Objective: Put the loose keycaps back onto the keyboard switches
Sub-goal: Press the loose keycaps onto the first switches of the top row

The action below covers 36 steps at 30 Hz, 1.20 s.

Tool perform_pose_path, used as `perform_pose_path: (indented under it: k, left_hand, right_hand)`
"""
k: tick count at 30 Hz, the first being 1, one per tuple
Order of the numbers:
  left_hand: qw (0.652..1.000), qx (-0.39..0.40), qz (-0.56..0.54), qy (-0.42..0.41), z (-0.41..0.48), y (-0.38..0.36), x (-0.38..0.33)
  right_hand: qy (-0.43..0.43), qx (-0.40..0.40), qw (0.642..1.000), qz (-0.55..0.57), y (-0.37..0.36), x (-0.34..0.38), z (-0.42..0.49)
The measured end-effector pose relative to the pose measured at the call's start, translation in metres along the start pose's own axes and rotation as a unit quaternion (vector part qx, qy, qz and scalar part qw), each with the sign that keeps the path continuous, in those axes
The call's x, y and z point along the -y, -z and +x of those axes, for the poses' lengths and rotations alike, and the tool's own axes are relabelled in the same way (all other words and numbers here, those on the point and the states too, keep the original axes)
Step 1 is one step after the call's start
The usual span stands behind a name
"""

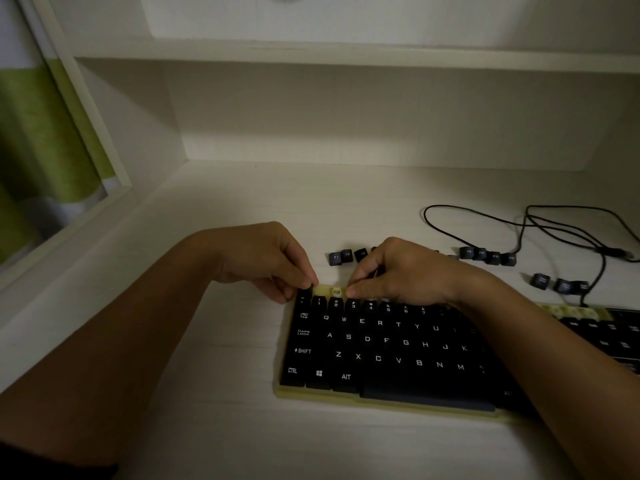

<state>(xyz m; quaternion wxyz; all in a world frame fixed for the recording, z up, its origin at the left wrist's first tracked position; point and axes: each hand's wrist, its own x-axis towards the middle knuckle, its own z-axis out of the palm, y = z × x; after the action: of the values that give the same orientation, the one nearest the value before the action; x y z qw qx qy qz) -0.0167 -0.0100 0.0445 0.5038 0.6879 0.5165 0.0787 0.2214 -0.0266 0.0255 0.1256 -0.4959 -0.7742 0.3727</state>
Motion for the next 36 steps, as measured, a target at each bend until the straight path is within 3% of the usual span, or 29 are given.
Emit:
perform_pose_path:
  k: [28, 32, 36]
  left_hand:
    - [1.000, -0.011, 0.006, -0.006, 0.001, 0.002, -0.002]
    - [0.995, -0.056, 0.082, -0.027, 0.001, 0.004, -0.006]
    - [0.979, -0.162, 0.097, -0.075, 0.017, -0.002, -0.006]
  right_hand:
    - [-0.010, 0.000, 1.000, 0.004, -0.001, 0.002, -0.002]
    - [-0.012, 0.003, 1.000, 0.006, 0.001, 0.001, -0.001]
    - [0.001, 0.008, 1.000, 0.007, 0.001, -0.001, -0.001]
